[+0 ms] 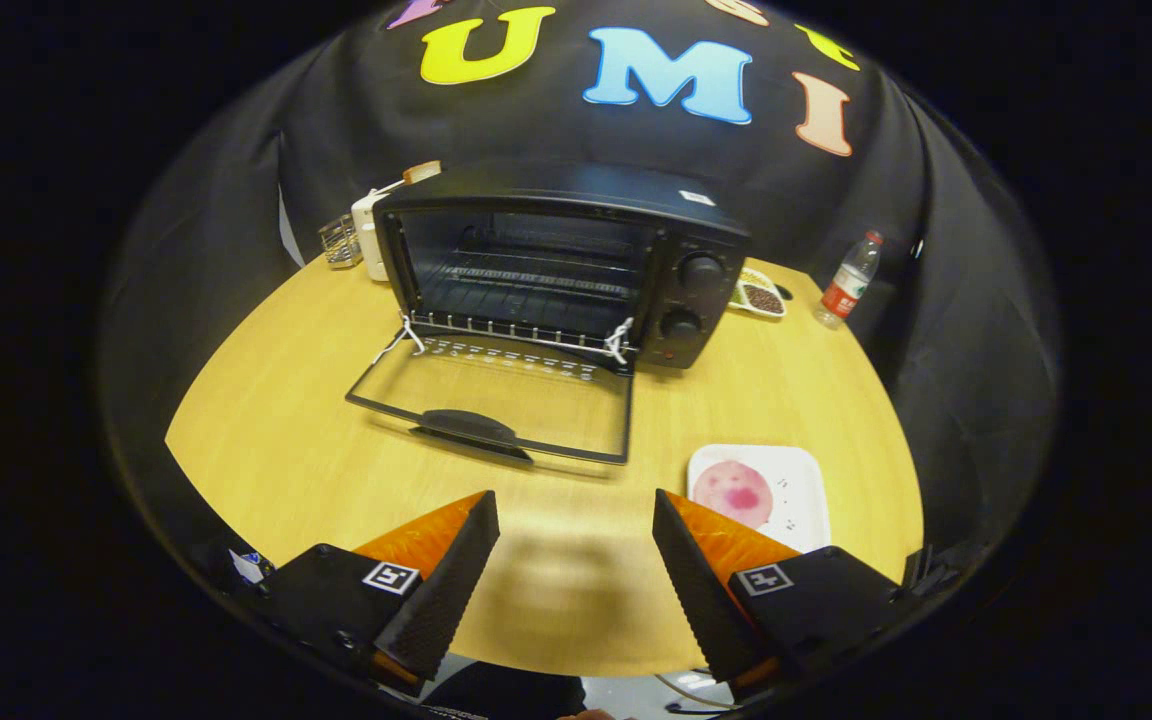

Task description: Open the toaster oven, put the food inside, and close the toaster oven door.

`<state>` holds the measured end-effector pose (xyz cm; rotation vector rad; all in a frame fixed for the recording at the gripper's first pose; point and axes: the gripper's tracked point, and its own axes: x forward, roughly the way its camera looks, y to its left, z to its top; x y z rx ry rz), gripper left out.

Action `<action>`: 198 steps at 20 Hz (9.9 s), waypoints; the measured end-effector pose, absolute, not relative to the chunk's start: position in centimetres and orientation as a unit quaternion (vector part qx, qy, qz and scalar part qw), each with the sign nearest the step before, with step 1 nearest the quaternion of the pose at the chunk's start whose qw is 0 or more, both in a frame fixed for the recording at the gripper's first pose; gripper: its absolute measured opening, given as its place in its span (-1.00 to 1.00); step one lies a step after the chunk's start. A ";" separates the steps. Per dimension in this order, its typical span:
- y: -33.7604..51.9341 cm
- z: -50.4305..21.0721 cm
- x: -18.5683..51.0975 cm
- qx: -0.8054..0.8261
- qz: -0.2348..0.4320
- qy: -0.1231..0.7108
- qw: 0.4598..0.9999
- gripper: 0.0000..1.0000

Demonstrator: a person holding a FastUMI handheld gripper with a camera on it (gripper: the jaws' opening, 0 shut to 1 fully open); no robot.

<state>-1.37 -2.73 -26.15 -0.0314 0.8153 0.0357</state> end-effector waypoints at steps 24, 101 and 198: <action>-24.7 -37.5 0.8 0.010 0.006 0.551 0.834 0.98; 5.1 -26.8 11.5 0.568 -0.010 0.423 0.706 -0.97; 10.3 -36.5 5.5 0.090 -0.053 0.518 0.849 0.97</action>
